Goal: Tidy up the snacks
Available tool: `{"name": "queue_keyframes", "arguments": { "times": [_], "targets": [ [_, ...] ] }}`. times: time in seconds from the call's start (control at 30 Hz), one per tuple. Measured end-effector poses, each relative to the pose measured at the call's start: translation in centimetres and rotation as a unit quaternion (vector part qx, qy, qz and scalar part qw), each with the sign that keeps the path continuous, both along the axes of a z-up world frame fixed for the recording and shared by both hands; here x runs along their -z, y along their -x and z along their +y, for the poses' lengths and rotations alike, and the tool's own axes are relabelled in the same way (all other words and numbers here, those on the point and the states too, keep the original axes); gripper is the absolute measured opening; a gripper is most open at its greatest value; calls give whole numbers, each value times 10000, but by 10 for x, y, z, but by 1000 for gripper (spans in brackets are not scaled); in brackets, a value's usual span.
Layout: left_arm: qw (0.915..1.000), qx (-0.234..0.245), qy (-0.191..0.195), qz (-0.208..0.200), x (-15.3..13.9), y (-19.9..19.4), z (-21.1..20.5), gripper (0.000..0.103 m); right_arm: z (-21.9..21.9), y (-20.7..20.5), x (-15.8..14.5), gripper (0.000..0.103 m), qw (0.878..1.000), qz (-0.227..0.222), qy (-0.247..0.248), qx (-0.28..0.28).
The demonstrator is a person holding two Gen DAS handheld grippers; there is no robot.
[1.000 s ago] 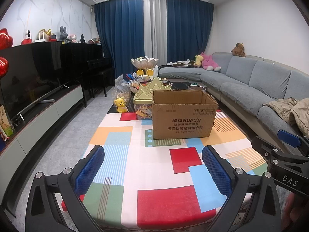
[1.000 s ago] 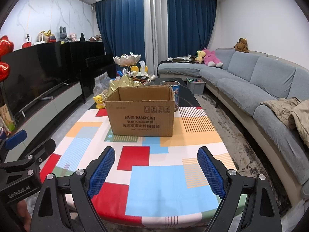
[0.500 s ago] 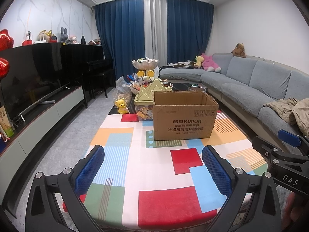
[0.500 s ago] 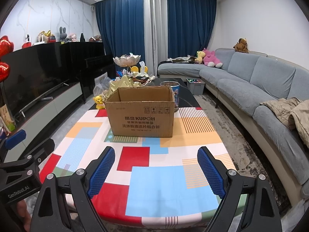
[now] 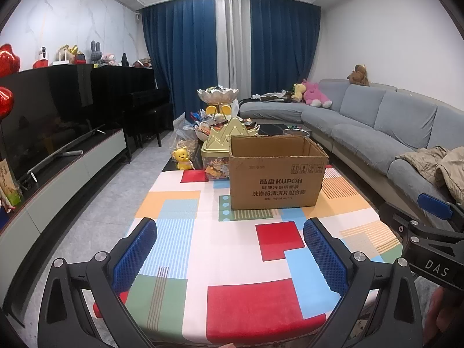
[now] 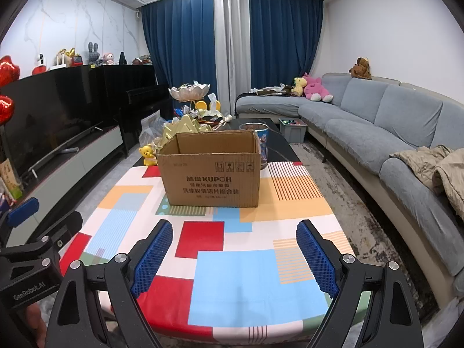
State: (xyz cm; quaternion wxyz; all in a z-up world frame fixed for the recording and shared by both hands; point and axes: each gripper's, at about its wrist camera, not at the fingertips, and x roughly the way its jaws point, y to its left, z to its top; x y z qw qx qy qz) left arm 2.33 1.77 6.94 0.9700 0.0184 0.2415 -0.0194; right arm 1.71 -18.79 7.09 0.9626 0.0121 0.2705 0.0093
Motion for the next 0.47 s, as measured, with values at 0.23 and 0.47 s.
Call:
{"name": "queue_keyframes", "arguments": {
  "times": [0.23,0.47],
  "targets": [
    [10000,-12,19,54,8,-3,2,103,1,-2,-4,88,10000,15,-7,15],
    [10000,7,-23,26,11,-6,2,103,2,-4,0,88,10000,34,-17,25]
  ]
}}
